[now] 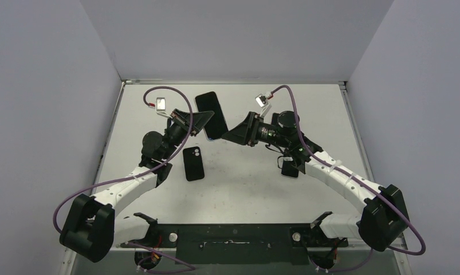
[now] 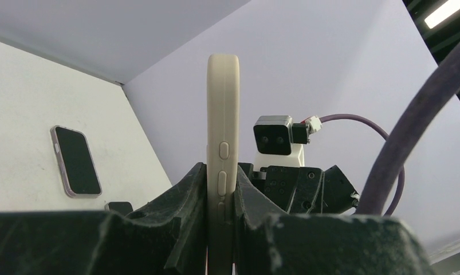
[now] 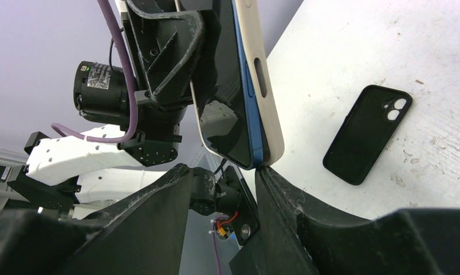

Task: Take the phone out of the phone case
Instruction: Remove the phone case from the phone.

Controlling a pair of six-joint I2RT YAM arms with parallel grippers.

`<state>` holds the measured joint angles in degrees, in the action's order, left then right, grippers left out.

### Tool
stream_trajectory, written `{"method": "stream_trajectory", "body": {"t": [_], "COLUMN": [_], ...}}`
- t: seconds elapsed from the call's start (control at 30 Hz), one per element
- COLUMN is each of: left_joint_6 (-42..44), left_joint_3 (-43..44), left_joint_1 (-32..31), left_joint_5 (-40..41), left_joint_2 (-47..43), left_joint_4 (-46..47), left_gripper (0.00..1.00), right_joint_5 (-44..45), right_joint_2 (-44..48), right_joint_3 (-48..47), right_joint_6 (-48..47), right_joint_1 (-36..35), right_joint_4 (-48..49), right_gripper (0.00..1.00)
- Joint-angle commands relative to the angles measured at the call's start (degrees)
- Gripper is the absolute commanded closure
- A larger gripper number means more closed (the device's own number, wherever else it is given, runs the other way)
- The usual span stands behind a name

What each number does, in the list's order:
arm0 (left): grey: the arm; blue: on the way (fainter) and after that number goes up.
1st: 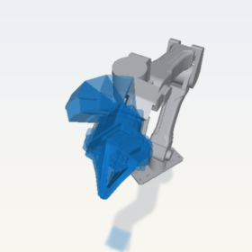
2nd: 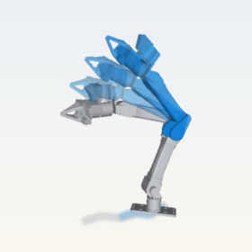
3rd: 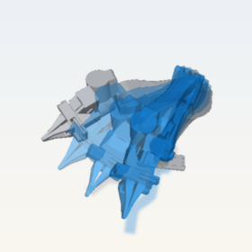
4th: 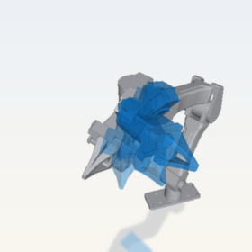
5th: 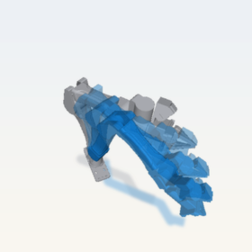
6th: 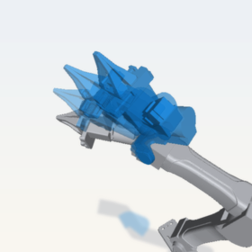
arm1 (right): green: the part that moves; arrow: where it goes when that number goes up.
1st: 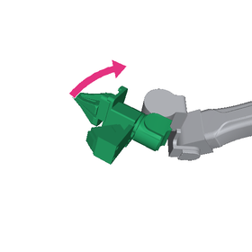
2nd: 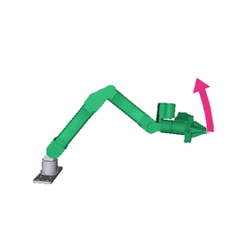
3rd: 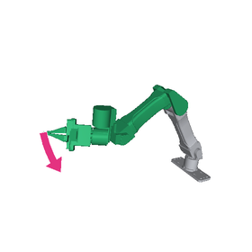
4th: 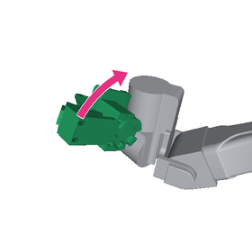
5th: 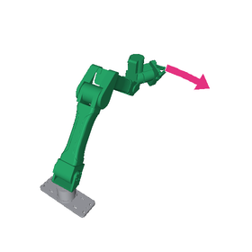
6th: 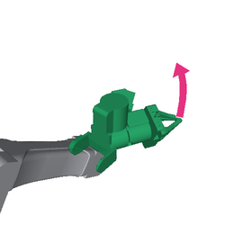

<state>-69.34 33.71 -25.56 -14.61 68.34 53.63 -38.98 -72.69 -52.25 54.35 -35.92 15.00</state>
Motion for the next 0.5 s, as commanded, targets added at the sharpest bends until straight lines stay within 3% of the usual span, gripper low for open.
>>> {"method": "stream_trajectory", "body": {"t": [0.0, 0.47], "left_joint_6": [-6.41, -7.82], "left_joint_3": [0.11, -0.54], "left_joint_1": [-4.32, -6.36], "left_joint_5": [-4.35, -6.92], "left_joint_2": [-0.54, 0.51], "left_joint_4": [10.05, 10.31], "left_gripper": [1.0, 1.0], "right_joint_5": [1.78, -2.04], "right_joint_2": [-2.06, -3.19], "right_joint_3": [-0.89, -3.47], "right_joint_6": [-0.01, 0.32], "right_joint_1": [0.32, 0.81], "right_joint_4": [7.98, 17.3], "right_gripper": [0.55, 0.58]}}
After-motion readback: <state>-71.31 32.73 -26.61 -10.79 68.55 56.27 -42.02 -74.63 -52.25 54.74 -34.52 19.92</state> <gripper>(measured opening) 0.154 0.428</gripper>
